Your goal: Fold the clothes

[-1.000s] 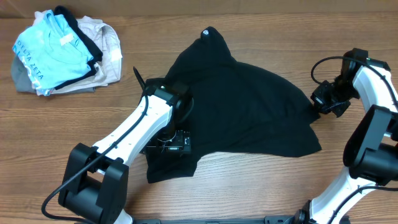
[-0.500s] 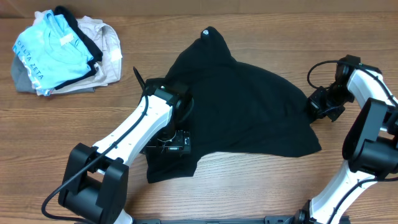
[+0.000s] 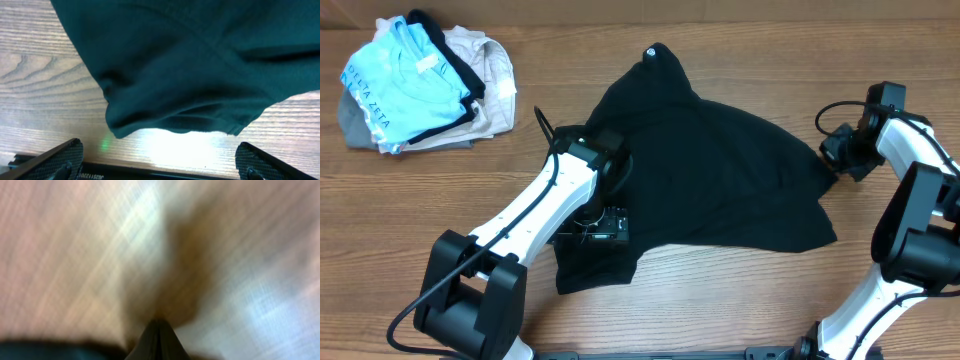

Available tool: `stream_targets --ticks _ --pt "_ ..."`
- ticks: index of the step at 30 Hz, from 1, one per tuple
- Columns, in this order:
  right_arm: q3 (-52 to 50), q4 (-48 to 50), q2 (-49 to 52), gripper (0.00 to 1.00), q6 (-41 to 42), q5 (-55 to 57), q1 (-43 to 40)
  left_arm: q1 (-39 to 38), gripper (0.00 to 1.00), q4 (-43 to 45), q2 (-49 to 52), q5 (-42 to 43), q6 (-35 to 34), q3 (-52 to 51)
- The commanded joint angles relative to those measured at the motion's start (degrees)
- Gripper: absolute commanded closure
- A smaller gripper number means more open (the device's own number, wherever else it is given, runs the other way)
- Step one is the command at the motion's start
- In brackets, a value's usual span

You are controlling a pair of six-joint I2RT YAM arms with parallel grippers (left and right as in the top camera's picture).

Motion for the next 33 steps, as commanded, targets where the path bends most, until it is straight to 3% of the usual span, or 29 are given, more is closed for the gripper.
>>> stream_targets --ticks 1,10,20,33 --pt "-1.8 3.8 4.9 0.96 1.0 3.3 0.0 -0.2 0.0 1.2 -0.3 0.2 0.2 -0.3" --pt "-1.3 12.5 11.0 0.96 0.9 5.8 -1.3 -0.2 0.0 2.8 -0.3 0.2 0.2 -0.4" --pt "8.7 -5.5 -0.4 0.96 1.9 3.1 -1.9 -0.2 0.0 3.3 -0.3 0.2 0.2 -0.4" --pt "8.1 -23.5 -11.6 0.96 -0.5 -4.7 -1.7 -0.2 0.0 2.4 -0.3 0.2 0.3 -0.4"
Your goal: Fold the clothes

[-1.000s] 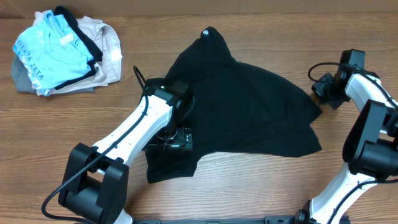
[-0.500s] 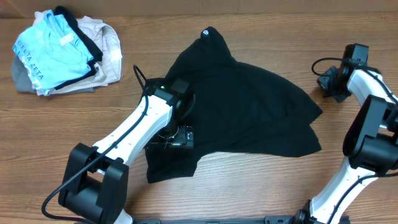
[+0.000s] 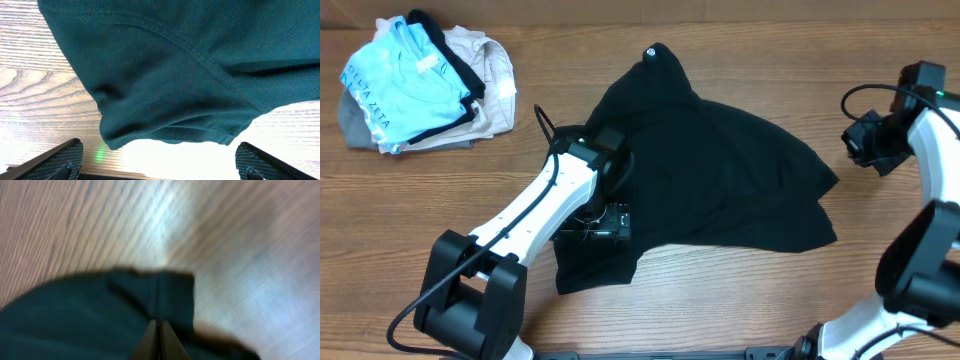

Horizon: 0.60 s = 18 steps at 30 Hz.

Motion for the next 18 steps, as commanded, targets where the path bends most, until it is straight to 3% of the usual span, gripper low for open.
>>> stream_targets --ticks 1,11,18 --pt "-1.0 -0.3 -0.3 0.96 -3.2 -3.6 0.3 -0.2 0.0 0.0 -0.3 0.2 0.3 -0.3" --pt "-15.7 12.9 -0.3 0.96 -3.7 -4.9 2.2 -0.2 0.0 -0.1 -0.3 0.2 0.3 -0.3" --pt "-18.6 17.4 -0.2 0.96 -3.8 -3.8 2.1 -0.2 0.0 -0.1 -0.3 0.2 0.3 -0.3"
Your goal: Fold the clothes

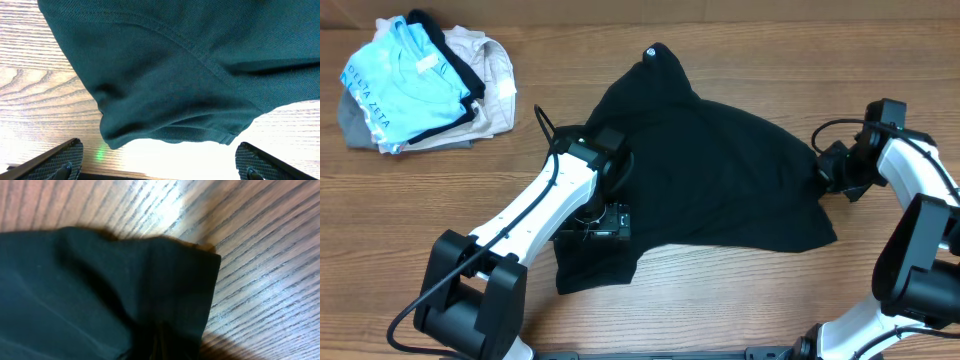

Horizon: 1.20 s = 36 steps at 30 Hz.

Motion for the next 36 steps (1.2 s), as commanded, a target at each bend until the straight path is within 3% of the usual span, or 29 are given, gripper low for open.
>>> stream_targets --ticks 1,13,26,36 --pt "-0.4 1.0 0.1 0.96 -0.3 0.6 -0.2 -0.2 0.0 0.0 -0.3 0.2 0.3 -0.3" --pt "-3.2 3.3 0.2 0.96 2.9 -0.1 -0.1 -0.2 0.0 0.0 -0.3 0.2 0.3 -0.3" --pt "-8.7 13.9 0.6 0.96 3.7 0.5 -0.1 -0.2 0.0 0.0 -0.3 0.2 0.3 -0.3" --pt "-8.6 27.1 13.1 0.96 6.9 0.7 -0.1 -0.2 0.0 0.7 -0.3 0.2 0.3 -0.3"
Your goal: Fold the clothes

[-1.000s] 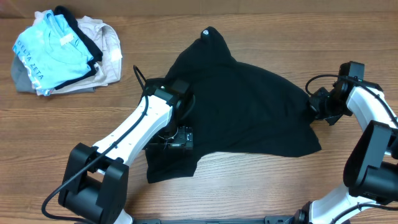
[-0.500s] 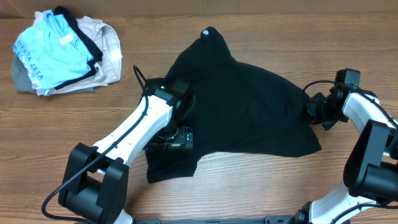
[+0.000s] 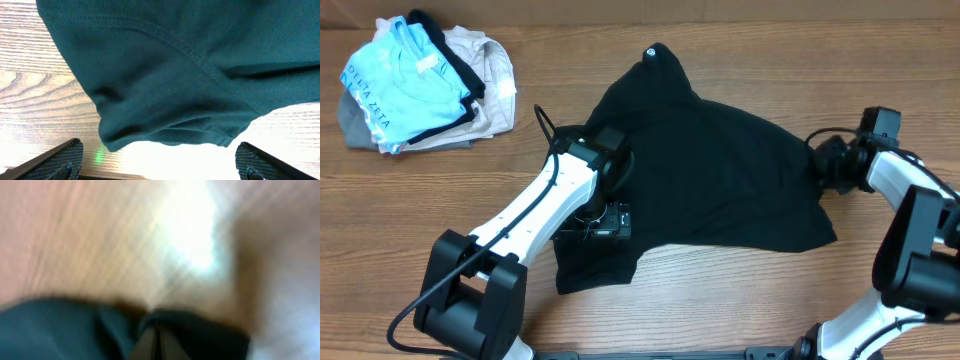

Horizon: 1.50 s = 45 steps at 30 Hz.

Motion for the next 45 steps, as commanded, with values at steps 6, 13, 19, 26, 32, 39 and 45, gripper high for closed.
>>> stream_targets --ticks 6,13,19,26,32,39,45 --pt "-0.8 7.5 14.5 0.96 2.4 4.2 -0.1 -0.2 0.0 0.1 -0.3 0.2 0.3 -0.3" --pt "7.8 2.4 16.4 0.96 1.6 16.1 -0.6 -0.2 0.0 1.6 -0.3 0.2 0.3 -0.3" --pt "18.9 -11.3 15.5 0.96 1.6 13.4 -2.4 -0.1 0.0 3.2 -0.3 0.2 0.3 -0.3" --pt "27.1 -25.0 8.9 0.71 -3.3 5.3 -1.9 -0.1 0.0 2.6 -0.3 0.2 0.3 -0.3" --pt "27.2 -33.6 4.3 0.51 -2.8 4.4 -2.4 -0.1 0.0 2.4 -0.3 0.2 0.5 -0.3" --pt "27.0 -38.6 3.4 0.29 -2.7 4.5 -2.7 -0.1 0.0 1.1 -0.3 0.2 1.6 -0.3" --pt "21.2 -35.7 3.5 0.23 -2.7 5.4 -2.7 -0.1 0.0 1.2 -0.3 0.2 1.6 -0.3"
